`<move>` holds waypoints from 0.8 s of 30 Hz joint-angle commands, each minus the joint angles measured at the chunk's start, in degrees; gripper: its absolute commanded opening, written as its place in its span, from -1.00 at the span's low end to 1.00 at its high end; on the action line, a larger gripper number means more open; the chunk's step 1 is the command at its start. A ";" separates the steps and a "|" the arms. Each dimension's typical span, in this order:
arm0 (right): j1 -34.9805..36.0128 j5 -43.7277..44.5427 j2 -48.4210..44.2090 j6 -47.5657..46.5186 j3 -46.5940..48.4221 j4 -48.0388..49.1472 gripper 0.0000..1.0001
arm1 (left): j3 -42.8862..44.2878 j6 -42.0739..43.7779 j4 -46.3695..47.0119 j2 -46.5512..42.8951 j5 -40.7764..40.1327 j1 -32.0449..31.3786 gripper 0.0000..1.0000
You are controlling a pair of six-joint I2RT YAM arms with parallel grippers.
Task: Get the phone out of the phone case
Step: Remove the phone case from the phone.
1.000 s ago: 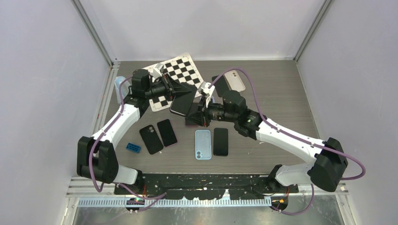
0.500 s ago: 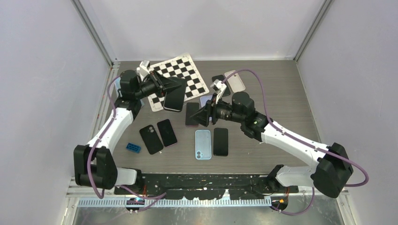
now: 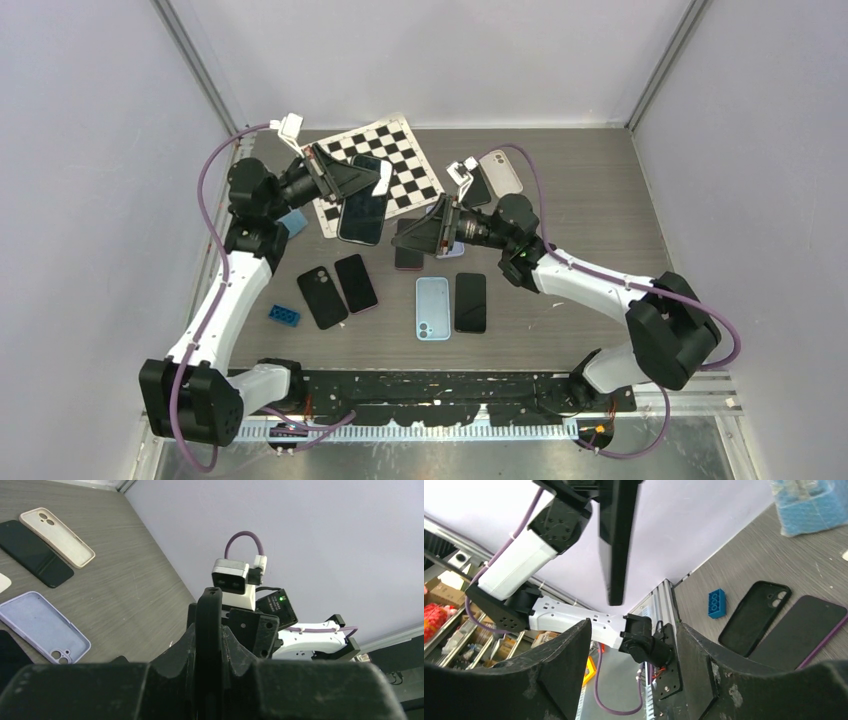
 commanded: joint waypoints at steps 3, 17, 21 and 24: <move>1.39 -1.00 -1.45 -2.49 3.22 2.19 0.37 | -0.35 0.83 6.78 -1.29 1.50 -0.09 -1.00; 5.11 2.31 0.85 -11.84 9.08 -8.24 -0.14 | 0.09 -4.52 10.76 -0.50 2.67 -0.09 -1.00; 5.29 2.64 1.37 -14.04 10.11 -10.43 -0.32 | 0.56 -6.47 10.85 -0.64 2.69 -0.11 -1.00; 5.30 3.50 1.39 -15.20 10.39 -11.73 -0.40 | 1.27 -7.21 10.86 -1.29 2.91 -0.12 -1.00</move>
